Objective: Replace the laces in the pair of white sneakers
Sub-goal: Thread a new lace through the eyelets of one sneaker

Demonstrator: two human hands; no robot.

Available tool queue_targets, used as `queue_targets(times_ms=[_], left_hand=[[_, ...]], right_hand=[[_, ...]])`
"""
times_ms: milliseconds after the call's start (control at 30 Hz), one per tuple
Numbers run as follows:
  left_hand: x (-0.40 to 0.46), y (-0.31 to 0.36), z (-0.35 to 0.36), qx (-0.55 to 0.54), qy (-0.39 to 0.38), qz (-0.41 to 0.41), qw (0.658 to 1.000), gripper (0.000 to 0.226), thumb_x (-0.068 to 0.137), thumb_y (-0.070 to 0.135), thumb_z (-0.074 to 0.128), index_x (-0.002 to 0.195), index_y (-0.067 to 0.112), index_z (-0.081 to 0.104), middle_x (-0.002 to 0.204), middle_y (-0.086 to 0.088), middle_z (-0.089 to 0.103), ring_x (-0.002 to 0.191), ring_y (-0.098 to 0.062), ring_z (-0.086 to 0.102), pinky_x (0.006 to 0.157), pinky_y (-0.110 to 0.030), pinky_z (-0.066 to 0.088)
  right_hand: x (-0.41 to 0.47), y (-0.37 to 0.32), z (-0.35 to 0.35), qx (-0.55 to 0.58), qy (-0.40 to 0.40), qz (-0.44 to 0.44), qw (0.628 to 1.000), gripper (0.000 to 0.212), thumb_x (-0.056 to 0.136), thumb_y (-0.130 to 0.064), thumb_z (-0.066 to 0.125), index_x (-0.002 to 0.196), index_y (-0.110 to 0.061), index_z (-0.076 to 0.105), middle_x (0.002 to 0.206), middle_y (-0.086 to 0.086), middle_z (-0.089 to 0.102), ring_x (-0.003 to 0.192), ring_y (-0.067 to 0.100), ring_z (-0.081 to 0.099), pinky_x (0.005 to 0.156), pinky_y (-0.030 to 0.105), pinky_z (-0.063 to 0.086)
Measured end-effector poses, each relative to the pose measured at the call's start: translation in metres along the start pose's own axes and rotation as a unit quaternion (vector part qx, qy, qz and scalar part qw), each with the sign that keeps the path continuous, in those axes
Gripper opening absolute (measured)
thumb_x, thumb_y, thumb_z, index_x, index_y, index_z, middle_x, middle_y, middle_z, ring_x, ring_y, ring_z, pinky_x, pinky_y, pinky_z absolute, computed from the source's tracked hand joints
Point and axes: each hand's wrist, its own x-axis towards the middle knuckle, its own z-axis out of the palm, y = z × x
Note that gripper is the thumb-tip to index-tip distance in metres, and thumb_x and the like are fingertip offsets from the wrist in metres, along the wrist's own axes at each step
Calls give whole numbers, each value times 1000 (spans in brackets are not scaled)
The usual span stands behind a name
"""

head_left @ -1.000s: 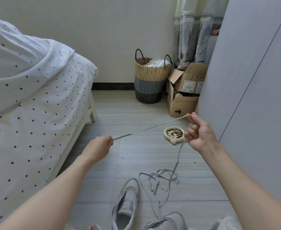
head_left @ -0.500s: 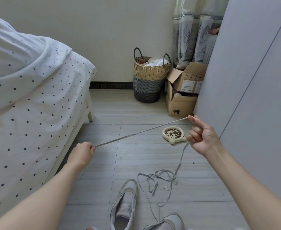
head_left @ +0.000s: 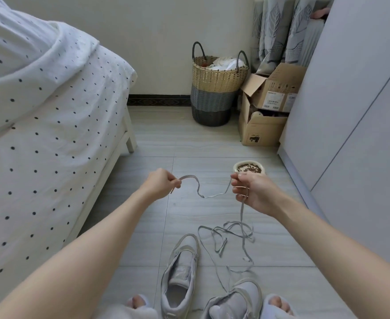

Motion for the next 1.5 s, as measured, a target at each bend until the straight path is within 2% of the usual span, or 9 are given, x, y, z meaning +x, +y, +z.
queue_targets(times_ms=[200, 300, 500, 633, 733, 900, 1100, 1233, 1500], left_hand=[[16, -57, 40, -229, -17, -85, 970, 9, 87, -2, 58, 85, -3, 66, 68, -11, 58, 39, -2, 54, 55, -17, 52], [20, -97, 86, -289, -41, -129, 948, 13, 84, -14, 55, 84, -6, 65, 73, -11, 58, 42, -5, 56, 59, -18, 55], [23, -168, 174, -263, -26, -207, 942, 12, 79, -9, 61, 83, -1, 69, 56, -2, 61, 41, -2, 55, 55, -15, 53], [23, -200, 214, -248, -15, -242, 938, 17, 77, 2, 67, 70, 18, 69, 54, 12, 64, 46, 4, 57, 59, -18, 46], [24, -210, 233, -284, -3, -266, 921, 12, 80, 2, 66, 78, 13, 69, 64, 3, 65, 45, 5, 55, 52, -10, 43], [17, -213, 237, -313, 5, -254, 915, 17, 82, 2, 64, 76, 17, 66, 66, 2, 63, 50, 2, 55, 57, -14, 45], [10, -206, 238, -237, 3, -211, 948, 10, 82, 9, 66, 86, 13, 73, 79, -2, 69, 74, -11, 60, 74, -22, 46], [12, -204, 237, -245, -18, -238, 940, 11, 80, 11, 68, 89, 13, 75, 86, -7, 73, 85, -17, 66, 87, -33, 51], [9, -210, 235, -293, -20, -223, 930, 14, 81, 26, 65, 68, 24, 66, 69, -1, 65, 68, -15, 58, 77, -38, 52]], right_hand=[[40, 38, 16, -265, 34, -24, 963, 24, 97, -6, 35, 89, -11, 58, 70, -1, 54, 53, 9, 46, 49, 21, 24], [68, 79, 18, -271, 46, 3, 962, 21, 95, -2, 37, 90, -5, 58, 68, 1, 52, 53, 9, 43, 38, 13, 28], [107, 202, 19, -278, 8, 115, 954, 11, 86, -11, 62, 79, -19, 63, 67, -8, 54, 54, 2, 44, 40, 7, 28], [125, 260, 35, -395, -15, 61, 917, 16, 84, -12, 61, 73, -23, 64, 68, -7, 60, 75, 13, 53, 61, 24, 38], [136, 287, 47, -502, -24, 15, 864, 22, 84, -21, 60, 62, -27, 60, 70, 0, 63, 84, 25, 59, 72, 33, 41], [140, 305, 66, -558, 24, -14, 829, 18, 88, -33, 57, 99, -30, 71, 105, 2, 65, 108, 26, 48, 90, 35, 35], [135, 310, 74, -576, 62, -21, 815, 21, 90, -35, 54, 102, -28, 70, 111, 1, 62, 111, 24, 41, 84, 33, 23], [132, 312, 75, -578, 63, -24, 813, 24, 90, -37, 54, 108, -28, 69, 113, 2, 61, 111, 24, 40, 87, 33, 25], [138, 311, 82, -609, 75, -29, 789, 24, 91, -31, 53, 109, -24, 67, 115, 2, 61, 113, 23, 40, 88, 34, 23]])
